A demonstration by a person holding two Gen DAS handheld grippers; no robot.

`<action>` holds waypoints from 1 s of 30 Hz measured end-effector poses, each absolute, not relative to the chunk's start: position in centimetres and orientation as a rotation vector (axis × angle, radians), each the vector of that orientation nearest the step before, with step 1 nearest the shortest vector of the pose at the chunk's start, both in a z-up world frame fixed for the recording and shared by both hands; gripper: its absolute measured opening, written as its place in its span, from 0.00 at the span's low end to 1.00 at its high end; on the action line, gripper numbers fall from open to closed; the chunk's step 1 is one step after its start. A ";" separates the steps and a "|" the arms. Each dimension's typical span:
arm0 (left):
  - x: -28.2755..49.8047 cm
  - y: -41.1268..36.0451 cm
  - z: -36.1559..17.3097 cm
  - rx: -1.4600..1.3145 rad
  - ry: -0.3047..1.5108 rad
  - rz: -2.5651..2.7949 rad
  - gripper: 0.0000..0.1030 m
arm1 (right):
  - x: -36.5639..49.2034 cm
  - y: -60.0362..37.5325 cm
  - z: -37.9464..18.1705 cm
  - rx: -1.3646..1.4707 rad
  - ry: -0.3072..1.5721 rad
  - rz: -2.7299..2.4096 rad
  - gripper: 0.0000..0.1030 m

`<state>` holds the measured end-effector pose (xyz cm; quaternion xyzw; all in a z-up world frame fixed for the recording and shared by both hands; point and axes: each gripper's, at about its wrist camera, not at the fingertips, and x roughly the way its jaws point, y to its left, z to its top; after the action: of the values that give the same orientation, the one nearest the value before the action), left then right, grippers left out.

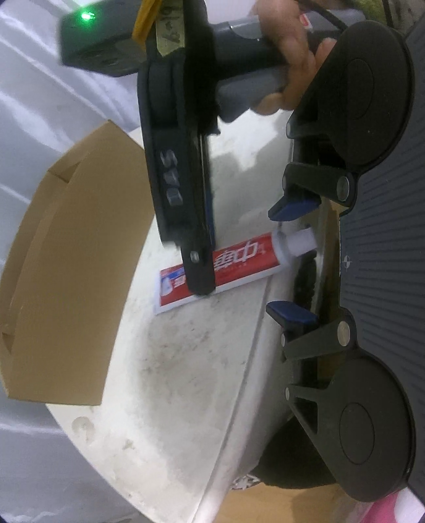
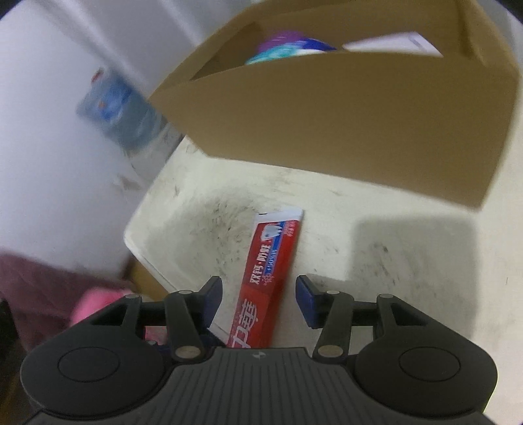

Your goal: Organize objects

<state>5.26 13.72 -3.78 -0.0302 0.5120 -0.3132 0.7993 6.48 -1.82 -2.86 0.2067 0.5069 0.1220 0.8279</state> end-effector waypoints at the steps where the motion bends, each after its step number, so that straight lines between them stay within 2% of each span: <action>1: 5.3 13.6 -3.9 -0.068 1.104 -0.677 0.52 | 6.4 -1.1 -2.7 0.386 1.072 0.257 0.51; 3: 5.4 13.6 -3.9 -0.077 1.111 -0.685 0.52 | 6.3 0.0 -2.5 0.296 1.063 0.255 0.41; 5: 5.6 13.5 -3.9 -0.086 1.118 -0.689 0.52 | 6.1 0.7 -2.5 0.229 1.053 0.243 0.38; 9: 6.1 13.4 -4.2 -0.107 1.147 -0.697 0.53 | 6.0 0.1 -2.7 0.274 1.057 0.252 0.32; 30: 5.8 10.6 -4.2 -0.070 1.155 -0.726 0.52 | 2.9 -4.0 -3.8 0.596 1.101 0.267 0.29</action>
<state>5.82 10.55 -4.17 -0.0324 0.5335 -0.3354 0.7758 2.90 -4.00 -3.82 0.2782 0.5137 0.1245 0.8020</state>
